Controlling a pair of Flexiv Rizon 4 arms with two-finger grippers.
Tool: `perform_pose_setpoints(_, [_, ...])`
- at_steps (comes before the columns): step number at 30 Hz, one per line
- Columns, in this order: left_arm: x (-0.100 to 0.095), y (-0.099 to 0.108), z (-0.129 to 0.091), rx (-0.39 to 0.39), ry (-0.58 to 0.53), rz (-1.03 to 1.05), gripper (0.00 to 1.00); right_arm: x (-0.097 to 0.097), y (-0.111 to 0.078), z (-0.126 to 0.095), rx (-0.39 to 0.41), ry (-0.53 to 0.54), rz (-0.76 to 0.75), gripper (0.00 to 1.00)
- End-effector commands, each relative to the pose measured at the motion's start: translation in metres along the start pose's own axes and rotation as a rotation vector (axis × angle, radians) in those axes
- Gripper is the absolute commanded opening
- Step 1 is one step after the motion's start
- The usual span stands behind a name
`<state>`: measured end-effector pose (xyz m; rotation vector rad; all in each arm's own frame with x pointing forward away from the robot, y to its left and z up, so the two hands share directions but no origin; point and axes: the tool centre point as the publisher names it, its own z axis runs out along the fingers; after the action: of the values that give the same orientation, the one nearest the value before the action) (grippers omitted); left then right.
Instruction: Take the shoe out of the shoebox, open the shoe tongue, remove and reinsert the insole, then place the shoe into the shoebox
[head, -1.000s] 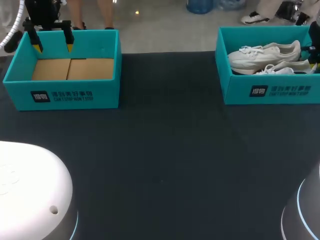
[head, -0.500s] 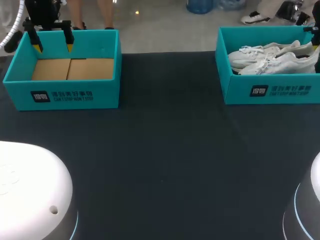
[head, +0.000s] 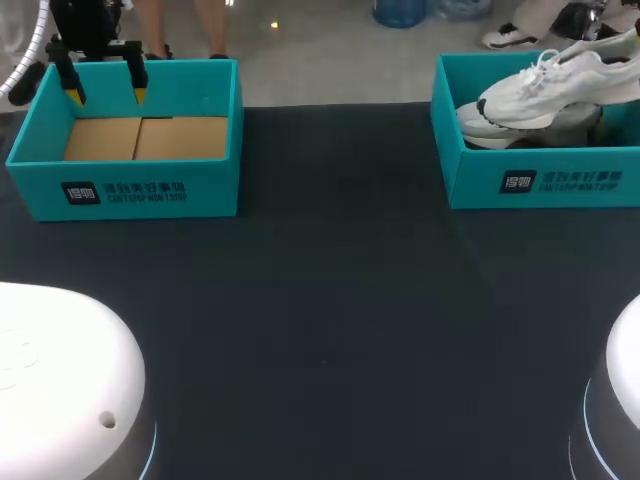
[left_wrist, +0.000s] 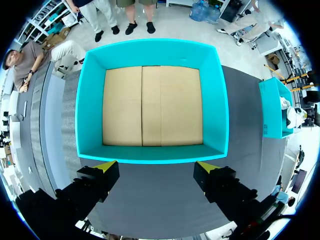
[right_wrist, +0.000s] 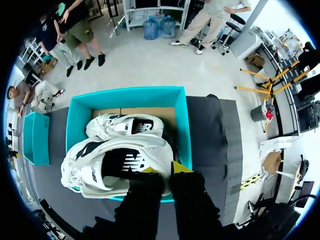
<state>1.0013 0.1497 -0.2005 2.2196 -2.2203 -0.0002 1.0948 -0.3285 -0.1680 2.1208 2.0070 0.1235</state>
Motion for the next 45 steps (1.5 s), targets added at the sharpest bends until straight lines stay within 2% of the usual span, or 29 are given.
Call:
perform_pose_setpoints(1, [0.0,0.0,0.0,0.0,-0.001,0.0,1.0,0.0,-0.002,-0.049,-0.011,-0.006,-0.01,0.0])
perform_pose_setpoints(6, [0.0,0.0,0.0,0.0,-0.001,0.0,1.0,0.004,-0.001,-0.066,0.0,-0.016,-0.005,0.0])
perform_pose_setpoints(8, [0.0,0.0,0.0,0.0,-0.001,0.0,1.0,0.006,-0.001,-0.066,0.023,-0.002,0.019,0.0])
perform_pose_setpoints(35, [0.0,0.0,0.0,0.0,-0.001,0.0,1.0,0.006,-0.001,-0.066,0.023,-0.002,0.019,0.0])
perform_pose_setpoints(40, [0.0,0.0,0.0,0.0,-0.001,0.0,1.0,0.022,-0.021,-0.075,0.01,0.01,-0.001,0.0])
perform_pose_setpoints(45, [0.0,0.0,0.0,0.0,-0.001,0.0,1.0,0.055,-0.057,-0.082,0.009,0.022,-0.028,0.0])
